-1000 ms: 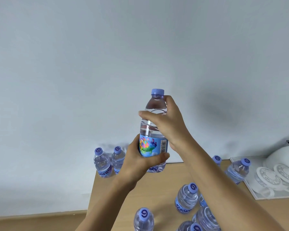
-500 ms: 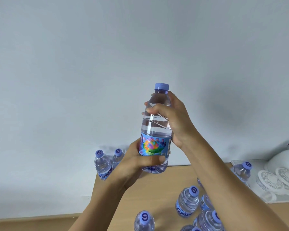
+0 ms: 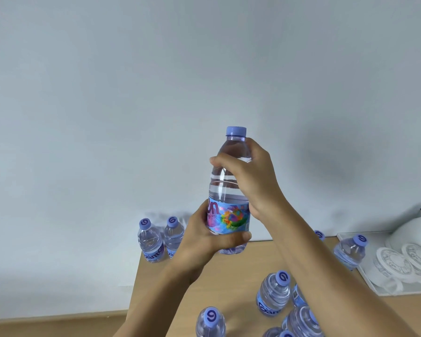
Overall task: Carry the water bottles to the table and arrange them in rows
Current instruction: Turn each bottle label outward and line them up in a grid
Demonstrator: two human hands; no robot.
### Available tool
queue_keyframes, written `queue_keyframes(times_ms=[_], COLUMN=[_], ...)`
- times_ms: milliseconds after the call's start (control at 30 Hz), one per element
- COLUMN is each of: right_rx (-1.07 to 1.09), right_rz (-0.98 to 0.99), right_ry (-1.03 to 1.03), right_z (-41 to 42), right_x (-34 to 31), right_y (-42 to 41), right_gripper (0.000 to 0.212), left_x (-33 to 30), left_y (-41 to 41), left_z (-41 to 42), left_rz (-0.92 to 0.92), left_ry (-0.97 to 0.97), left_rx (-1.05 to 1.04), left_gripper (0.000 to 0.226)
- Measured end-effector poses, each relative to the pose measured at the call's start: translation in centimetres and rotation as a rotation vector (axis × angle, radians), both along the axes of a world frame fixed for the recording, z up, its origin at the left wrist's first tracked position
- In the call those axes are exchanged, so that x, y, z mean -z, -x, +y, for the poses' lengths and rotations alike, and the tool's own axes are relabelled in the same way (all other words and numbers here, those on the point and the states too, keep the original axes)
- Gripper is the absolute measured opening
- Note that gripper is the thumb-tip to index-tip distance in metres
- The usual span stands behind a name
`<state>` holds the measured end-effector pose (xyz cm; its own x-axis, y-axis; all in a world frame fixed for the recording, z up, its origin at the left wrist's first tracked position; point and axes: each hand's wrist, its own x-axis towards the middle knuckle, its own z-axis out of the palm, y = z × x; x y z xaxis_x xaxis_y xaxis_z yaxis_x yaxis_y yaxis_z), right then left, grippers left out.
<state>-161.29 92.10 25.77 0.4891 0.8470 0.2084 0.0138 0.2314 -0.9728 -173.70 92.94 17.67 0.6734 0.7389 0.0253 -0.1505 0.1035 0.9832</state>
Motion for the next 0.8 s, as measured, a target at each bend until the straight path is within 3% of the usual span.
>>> queue_keyframes(times_ms=[200,333,567,667,800], right_rx=[-0.163,-0.222,0.043,0.098,0.079], right_rz=[0.010,0.076,-0.075,-0.012,-0.046], right_ry=[-0.036,-0.059,0.078,0.087,0.023], right_z=[-0.3,-0.2,0.0,0.1,0.0], right_x=[-0.5,-0.5,0.3,0.7,0.5], right_y=[-0.5,-0.6,0.5,0.8,0.8], right_gripper=[0.016,0.016,0.046,0.036,0.023], left_x=[0.1,-0.2,-0.4,-0.1,-0.2], left_y=[0.2,0.4,-0.3,-0.4,-0.1], left_z=[0.4,0.7,-0.3,-0.7,-0.6], left_rz=[-0.055,0.013,0.092,0.107,0.107], left_ry=[0.065,0.014,-0.092,-0.109,-0.099], left_rx=[0.133,0.036,-0.215,-0.225,-0.170], left_gripper=[0.064,0.062,0.049,0.045,0.056])
